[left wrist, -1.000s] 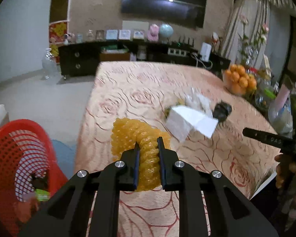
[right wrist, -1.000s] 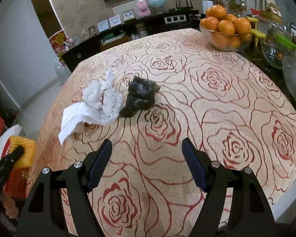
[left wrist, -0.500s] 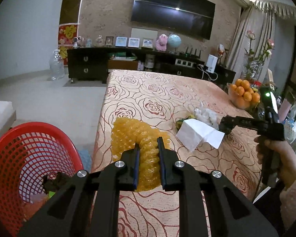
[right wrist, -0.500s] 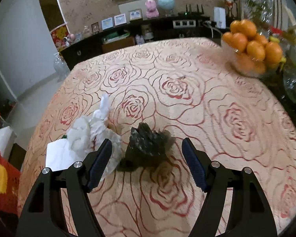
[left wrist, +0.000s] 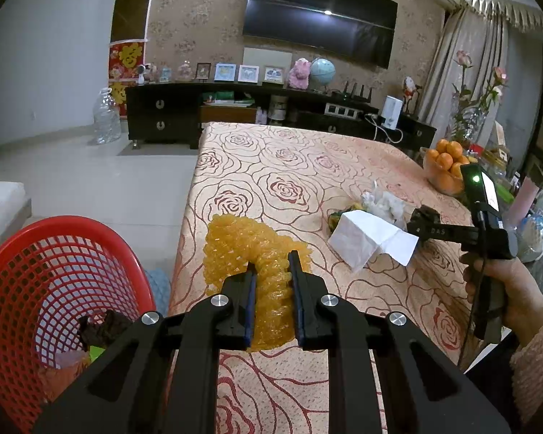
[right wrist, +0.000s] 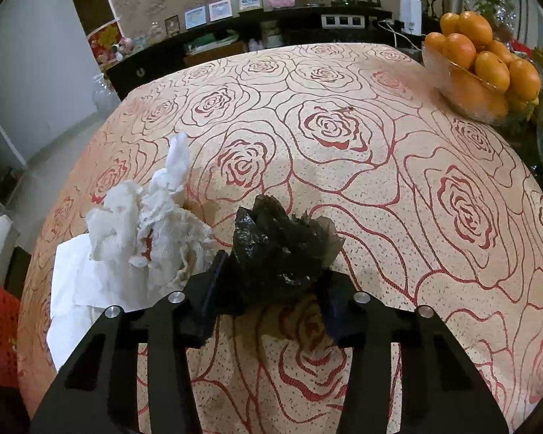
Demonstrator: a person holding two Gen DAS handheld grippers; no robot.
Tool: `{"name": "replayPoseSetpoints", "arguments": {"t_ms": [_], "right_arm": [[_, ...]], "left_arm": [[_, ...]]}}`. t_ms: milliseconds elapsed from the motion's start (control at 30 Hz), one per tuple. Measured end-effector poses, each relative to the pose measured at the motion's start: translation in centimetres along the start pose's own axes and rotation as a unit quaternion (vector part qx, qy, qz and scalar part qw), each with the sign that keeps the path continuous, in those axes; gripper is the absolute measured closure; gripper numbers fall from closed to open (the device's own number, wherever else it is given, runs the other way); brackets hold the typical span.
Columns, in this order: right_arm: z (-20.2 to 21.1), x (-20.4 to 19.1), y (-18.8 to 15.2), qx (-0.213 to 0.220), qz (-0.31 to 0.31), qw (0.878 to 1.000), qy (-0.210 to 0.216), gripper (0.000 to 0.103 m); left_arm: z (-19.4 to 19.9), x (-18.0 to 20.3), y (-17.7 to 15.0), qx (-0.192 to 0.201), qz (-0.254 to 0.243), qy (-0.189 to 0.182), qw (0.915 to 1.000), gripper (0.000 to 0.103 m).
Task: Collect trash
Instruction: 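Carry the foam net and black bag with both grippers over the red wastebasket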
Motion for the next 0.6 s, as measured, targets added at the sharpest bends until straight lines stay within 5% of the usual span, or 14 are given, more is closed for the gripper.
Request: {"name": "replayPoseSetpoints", "arguments": {"t_ms": [200,600], "right_arm": [[2.4,0.6,-0.8,0.023,-0.026,0.999,0.013,0.06],[9.2,-2.4,-3.5,0.097,0.028,0.995,0.013,0.06]], "left_arm": [[0.0,-0.1,0.0,0.002,0.001,0.006,1.0,0.088],[1.2,-0.7,0.5,0.014,0.011,0.011,0.9998,0.088]]}}
Point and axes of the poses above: each gripper's, at about its wrist camera, not at the fingertips, and z roughly against the way its jaws point, x to its right, y to its top, the point moved 2 cm from there along -z, roughly the way its jaws point, and after that the axes turned 5 degrees about y, right-handed, at the moved point
